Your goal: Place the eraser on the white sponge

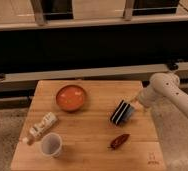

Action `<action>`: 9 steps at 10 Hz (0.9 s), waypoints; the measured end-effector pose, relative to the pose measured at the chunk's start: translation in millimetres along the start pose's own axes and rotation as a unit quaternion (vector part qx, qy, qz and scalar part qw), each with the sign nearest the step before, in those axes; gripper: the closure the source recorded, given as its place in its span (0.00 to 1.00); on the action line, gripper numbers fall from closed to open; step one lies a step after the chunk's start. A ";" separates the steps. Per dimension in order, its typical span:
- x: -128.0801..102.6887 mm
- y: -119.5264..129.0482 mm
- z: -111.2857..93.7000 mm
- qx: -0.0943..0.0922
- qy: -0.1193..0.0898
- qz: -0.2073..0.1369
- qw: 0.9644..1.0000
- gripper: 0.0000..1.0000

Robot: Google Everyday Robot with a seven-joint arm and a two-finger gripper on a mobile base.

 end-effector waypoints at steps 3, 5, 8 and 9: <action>7.3 5.3 0.6 0.001 0.006 0.019 1.000 0.20; 12.3 9.2 0.3 0.000 0.015 0.034 0.999 0.20; 19.1 11.9 -3.6 -0.001 0.038 0.051 0.998 0.20; 21.3 12.5 -5.6 -0.001 0.045 0.055 0.997 0.20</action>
